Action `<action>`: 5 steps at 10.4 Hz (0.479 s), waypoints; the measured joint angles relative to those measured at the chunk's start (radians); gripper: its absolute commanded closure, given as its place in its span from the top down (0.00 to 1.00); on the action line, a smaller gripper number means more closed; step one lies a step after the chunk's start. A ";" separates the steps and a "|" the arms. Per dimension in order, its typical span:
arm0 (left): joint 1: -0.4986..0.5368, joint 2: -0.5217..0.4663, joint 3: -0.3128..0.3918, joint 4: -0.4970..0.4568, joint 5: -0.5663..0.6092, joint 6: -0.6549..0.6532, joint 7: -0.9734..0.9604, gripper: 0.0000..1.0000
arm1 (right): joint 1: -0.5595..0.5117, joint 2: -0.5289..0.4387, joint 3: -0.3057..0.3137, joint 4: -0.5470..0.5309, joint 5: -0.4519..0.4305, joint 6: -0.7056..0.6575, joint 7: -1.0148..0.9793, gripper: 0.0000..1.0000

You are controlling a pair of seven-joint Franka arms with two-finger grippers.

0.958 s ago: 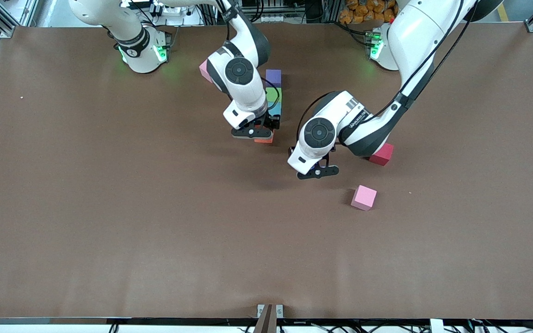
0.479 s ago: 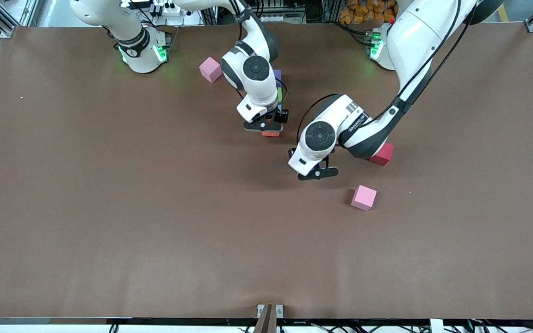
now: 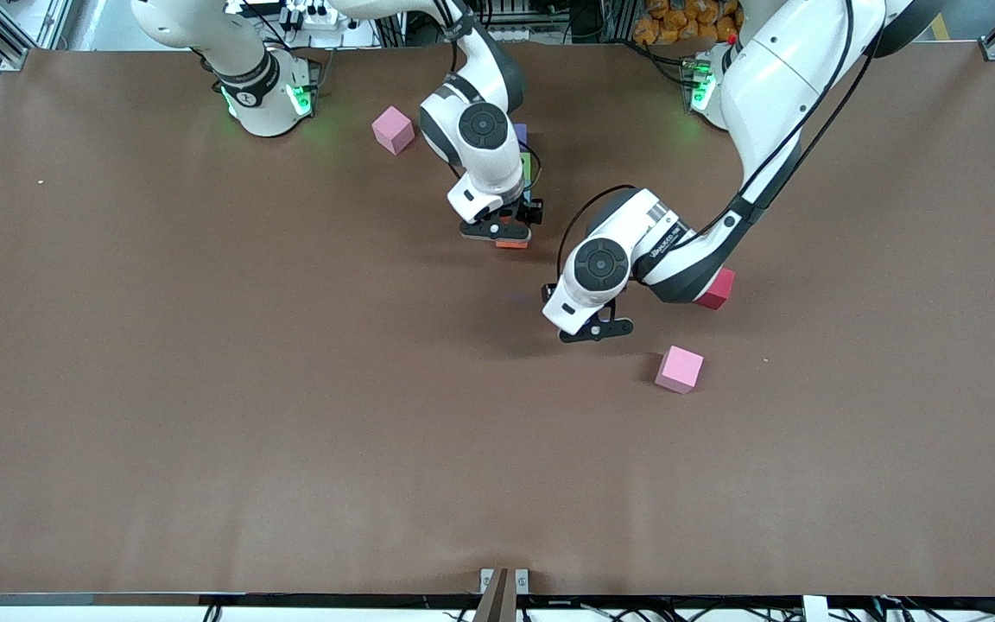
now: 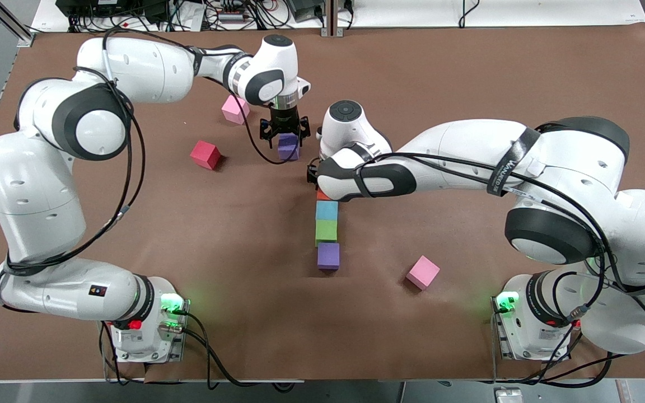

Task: Arrange blocks into number 1
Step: 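Place the orange cube after the cyan cube while the left gripper grasps purple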

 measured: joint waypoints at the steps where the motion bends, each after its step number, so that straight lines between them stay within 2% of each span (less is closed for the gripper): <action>1: 0.000 0.004 0.000 -0.007 0.001 0.011 0.000 0.74 | 0.000 0.000 0.000 0.000 0.000 0.000 0.000 1.00; 2: 0.000 0.006 0.000 -0.009 0.002 0.014 0.000 0.45 | 0.000 0.000 0.000 0.000 0.000 0.001 0.001 1.00; 3: 0.000 0.006 0.000 -0.010 0.002 0.014 0.000 0.11 | 0.000 -0.001 0.000 0.001 0.000 0.002 0.001 1.00; 4: 0.000 0.006 0.000 -0.010 0.002 0.015 0.000 0.00 | 0.000 -0.006 -0.001 0.001 0.001 0.002 0.001 1.00; 5: 0.000 0.006 -0.001 -0.009 0.002 0.016 0.000 0.00 | -0.003 -0.018 -0.004 -0.003 0.000 0.002 -0.003 1.00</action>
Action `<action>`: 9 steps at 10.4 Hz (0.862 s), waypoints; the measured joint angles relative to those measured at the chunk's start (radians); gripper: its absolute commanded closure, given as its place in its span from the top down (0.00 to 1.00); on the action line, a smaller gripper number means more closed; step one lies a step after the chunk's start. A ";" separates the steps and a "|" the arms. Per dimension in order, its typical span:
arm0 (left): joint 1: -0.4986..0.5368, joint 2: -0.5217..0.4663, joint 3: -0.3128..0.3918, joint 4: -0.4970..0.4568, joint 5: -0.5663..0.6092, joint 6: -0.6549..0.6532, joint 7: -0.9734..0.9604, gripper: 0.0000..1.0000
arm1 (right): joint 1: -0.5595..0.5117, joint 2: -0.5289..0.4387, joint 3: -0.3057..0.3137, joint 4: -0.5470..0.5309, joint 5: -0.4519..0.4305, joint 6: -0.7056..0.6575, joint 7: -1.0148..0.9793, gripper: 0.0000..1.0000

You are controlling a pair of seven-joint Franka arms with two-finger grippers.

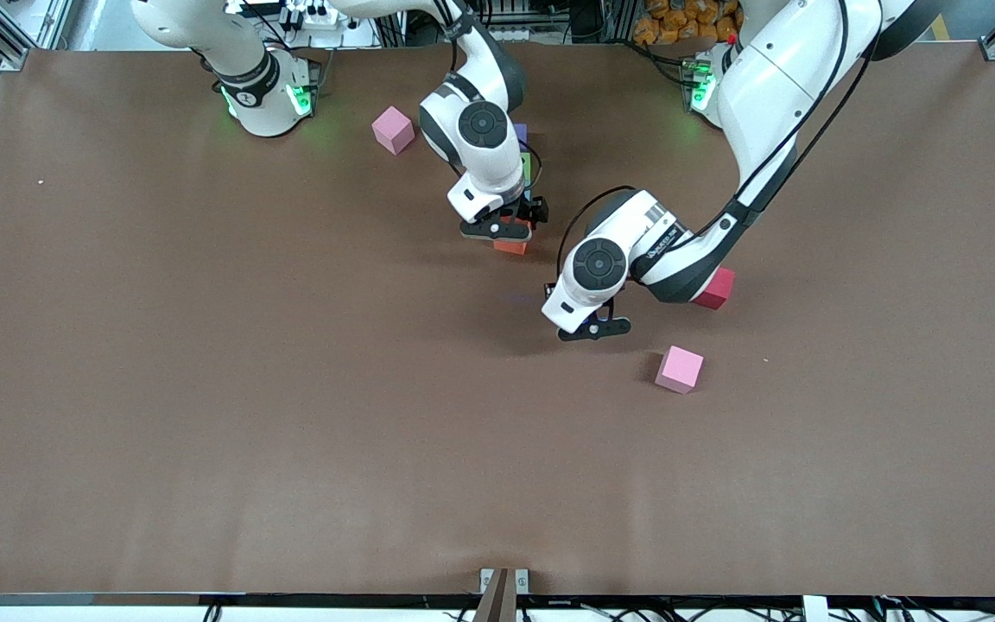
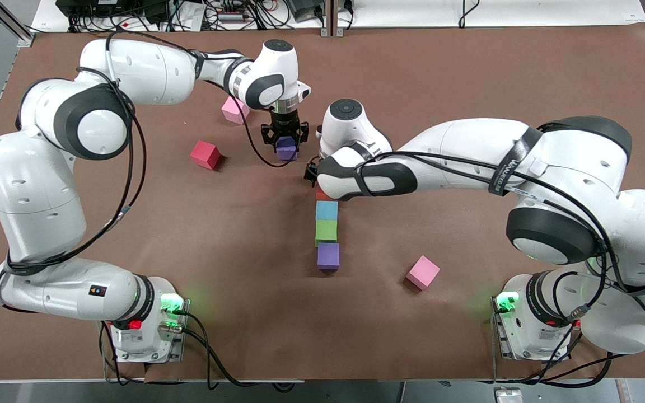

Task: Arrange blocks into number 1
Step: 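Place the orange cube after the cyan cube while the left gripper grasps purple, then lift the purple cube with the left gripper while the right gripper withdraws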

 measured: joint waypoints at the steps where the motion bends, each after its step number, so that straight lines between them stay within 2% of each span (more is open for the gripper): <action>1: 0.001 -0.002 0.000 0.001 0.000 0.000 0.000 0.00 | -0.010 -0.026 -0.004 -0.018 0.000 -0.001 -0.019 1.00; 5: 0.008 -0.028 -0.019 0.028 -0.001 0.002 -0.013 0.00 | -0.168 -0.215 -0.010 -0.181 0.000 -0.020 -0.231 1.00; 7: -0.001 -0.040 -0.039 0.055 -0.021 0.003 -0.024 0.00 | -0.306 -0.310 -0.013 -0.244 -0.004 -0.081 -0.395 1.00; 8: -0.012 -0.044 -0.042 0.072 -0.040 0.002 -0.024 0.00 | -0.402 -0.357 -0.014 -0.251 -0.027 -0.141 -0.488 1.00; 9: -0.026 -0.044 -0.042 0.086 -0.054 0.003 -0.024 0.00 | -0.493 -0.401 -0.016 -0.247 -0.092 -0.195 -0.549 1.00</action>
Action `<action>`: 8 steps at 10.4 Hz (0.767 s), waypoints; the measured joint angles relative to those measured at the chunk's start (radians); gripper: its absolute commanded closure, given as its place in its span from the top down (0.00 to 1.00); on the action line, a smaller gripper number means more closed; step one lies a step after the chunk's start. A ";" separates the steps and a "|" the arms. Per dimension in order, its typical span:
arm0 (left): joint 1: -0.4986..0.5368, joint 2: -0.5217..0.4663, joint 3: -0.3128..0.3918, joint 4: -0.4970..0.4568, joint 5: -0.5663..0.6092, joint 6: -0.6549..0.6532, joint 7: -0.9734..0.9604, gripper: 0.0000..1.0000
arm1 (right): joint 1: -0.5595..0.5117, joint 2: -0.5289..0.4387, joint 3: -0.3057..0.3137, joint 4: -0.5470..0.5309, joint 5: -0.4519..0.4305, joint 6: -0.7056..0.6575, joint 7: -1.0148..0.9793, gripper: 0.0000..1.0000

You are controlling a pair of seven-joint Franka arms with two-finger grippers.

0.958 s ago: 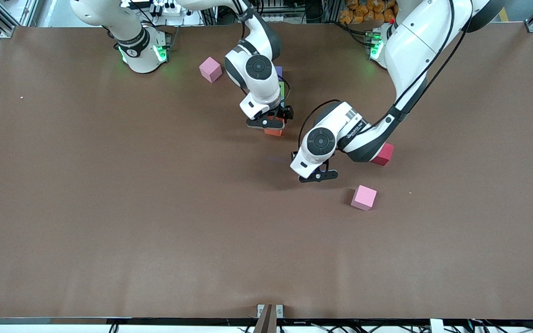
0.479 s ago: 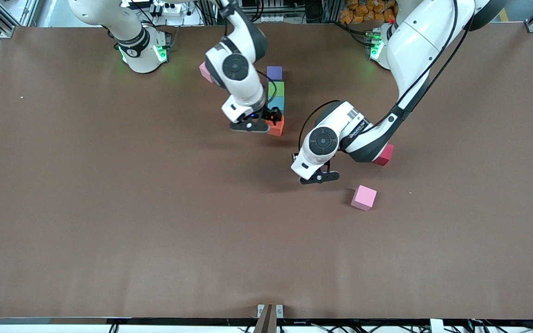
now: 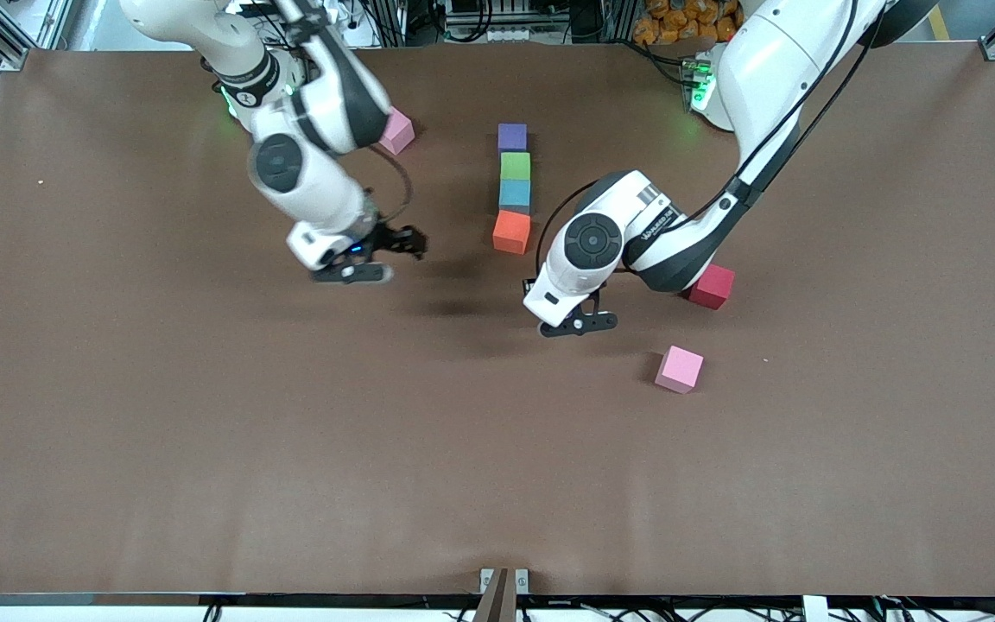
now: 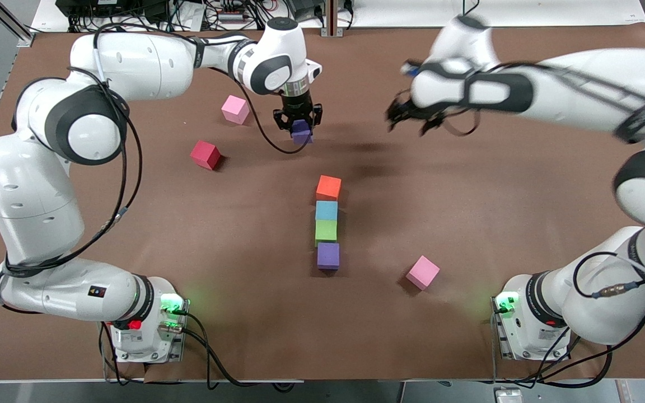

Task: Arrange blocks into number 1
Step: 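Lift the purple cube with the left gripper while the right gripper withdraws, then lower the purple cube after the orange cube and open the left gripper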

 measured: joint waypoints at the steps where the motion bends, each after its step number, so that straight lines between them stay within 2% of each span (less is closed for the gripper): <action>1: -0.014 0.000 0.001 0.008 -0.006 0.000 0.000 0.00 | -0.070 -0.041 -0.003 0.016 -0.093 -0.061 -0.027 1.00; 2: -0.029 0.001 0.002 0.009 -0.016 0.001 -0.001 0.00 | -0.119 -0.074 -0.005 0.062 -0.174 -0.147 -0.031 1.00; 3: -0.044 0.003 0.009 0.010 -0.034 0.002 -0.002 0.00 | -0.158 -0.093 -0.006 0.140 -0.213 -0.240 -0.031 1.00; 5: -0.092 0.016 0.046 0.022 -0.073 0.010 -0.002 0.00 | -0.255 -0.101 -0.007 0.325 -0.244 -0.399 -0.032 1.00; 7: -0.140 0.040 0.074 0.036 -0.081 0.011 -0.002 0.00 | -0.369 -0.102 0.002 0.440 -0.250 -0.452 -0.089 1.00; 8: -0.156 0.051 0.078 0.041 -0.081 0.012 -0.002 0.00 | -0.441 -0.101 0.034 0.481 -0.251 -0.475 -0.117 1.00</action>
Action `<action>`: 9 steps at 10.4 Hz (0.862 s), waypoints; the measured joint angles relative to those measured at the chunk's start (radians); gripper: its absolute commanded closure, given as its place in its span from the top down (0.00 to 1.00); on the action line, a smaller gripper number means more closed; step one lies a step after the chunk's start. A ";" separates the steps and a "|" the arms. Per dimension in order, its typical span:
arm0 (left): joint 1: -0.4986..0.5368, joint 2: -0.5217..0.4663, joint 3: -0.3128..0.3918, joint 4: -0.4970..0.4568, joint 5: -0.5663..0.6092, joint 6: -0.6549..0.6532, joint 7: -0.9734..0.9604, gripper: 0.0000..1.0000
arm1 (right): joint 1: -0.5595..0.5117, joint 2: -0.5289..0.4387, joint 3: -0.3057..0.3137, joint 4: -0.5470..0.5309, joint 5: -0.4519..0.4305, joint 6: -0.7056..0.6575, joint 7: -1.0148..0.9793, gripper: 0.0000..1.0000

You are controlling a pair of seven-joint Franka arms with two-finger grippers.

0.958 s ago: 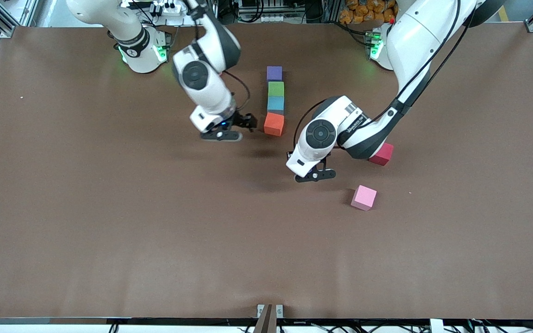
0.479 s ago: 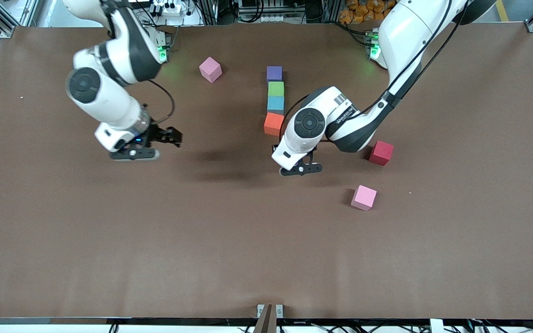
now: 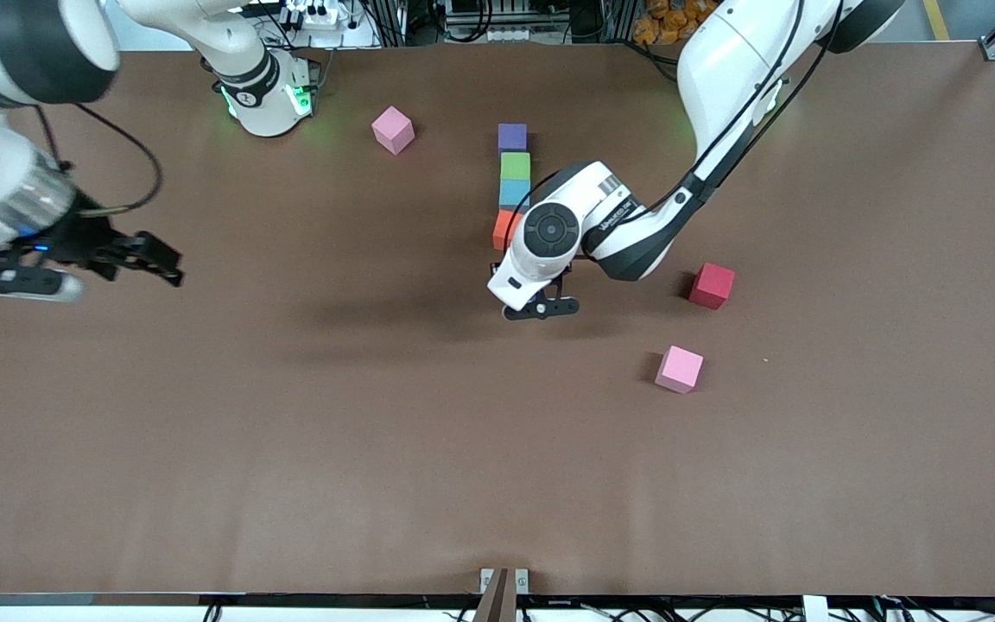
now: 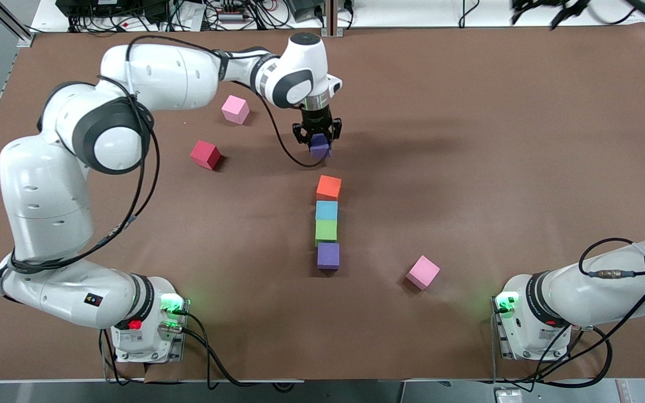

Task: Arrange blocks into number 1
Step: 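Lower the purple cube after the orange cube and open the left gripper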

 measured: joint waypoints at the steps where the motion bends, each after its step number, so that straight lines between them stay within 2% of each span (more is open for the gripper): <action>1: -0.017 0.010 0.007 0.005 0.000 0.001 0.000 0.00 | -0.082 0.001 0.058 0.043 0.000 -0.042 -0.010 1.00; 2: -0.038 0.019 0.018 0.012 0.000 0.001 0.000 0.00 | -0.146 0.001 0.112 0.091 -0.002 -0.085 -0.011 1.00; 3: -0.052 0.028 0.023 0.016 0.000 0.001 0.000 0.00 | -0.177 0.001 0.136 0.133 -0.003 -0.109 -0.011 1.00; 5: -0.071 0.049 0.027 0.018 0.000 0.001 -0.001 0.00 | -0.189 0.001 0.139 0.179 -0.014 -0.125 -0.012 1.00; 9: -0.078 0.058 0.028 0.020 0.000 0.001 -0.001 0.00 | -0.192 0.006 0.141 0.196 -0.033 -0.131 -0.034 1.00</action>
